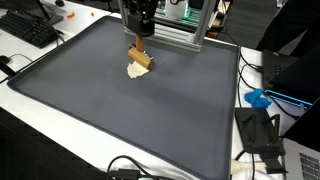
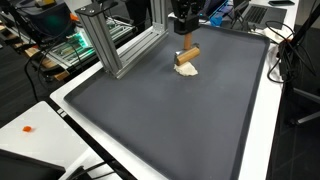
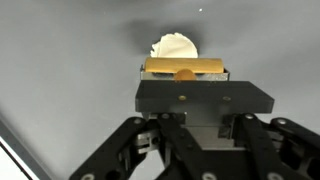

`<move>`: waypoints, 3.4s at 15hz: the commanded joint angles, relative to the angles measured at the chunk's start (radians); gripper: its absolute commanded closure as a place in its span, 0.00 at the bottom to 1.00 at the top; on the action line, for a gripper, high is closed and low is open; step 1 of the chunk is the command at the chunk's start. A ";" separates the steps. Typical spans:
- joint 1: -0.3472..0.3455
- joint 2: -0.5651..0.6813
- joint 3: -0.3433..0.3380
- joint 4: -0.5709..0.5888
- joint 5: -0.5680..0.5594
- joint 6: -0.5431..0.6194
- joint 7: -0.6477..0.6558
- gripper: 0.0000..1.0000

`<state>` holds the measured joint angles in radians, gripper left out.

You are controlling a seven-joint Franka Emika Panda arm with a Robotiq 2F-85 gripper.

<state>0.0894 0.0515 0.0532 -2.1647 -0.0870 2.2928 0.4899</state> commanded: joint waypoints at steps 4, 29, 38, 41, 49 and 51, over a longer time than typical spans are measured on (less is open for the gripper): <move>0.000 0.004 0.002 0.011 0.094 -0.071 0.228 0.78; 0.009 0.109 -0.042 0.004 -0.200 0.070 0.871 0.78; 0.013 0.113 -0.006 0.025 -0.017 -0.003 0.776 0.78; 0.018 0.116 0.004 0.030 0.019 -0.027 0.756 0.78; 0.035 0.117 0.028 0.033 0.086 -0.080 0.719 0.78; 0.035 0.111 0.032 0.030 0.090 -0.070 0.676 0.78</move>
<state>0.1192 0.1392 0.0767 -2.1211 -0.0436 2.2303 1.2267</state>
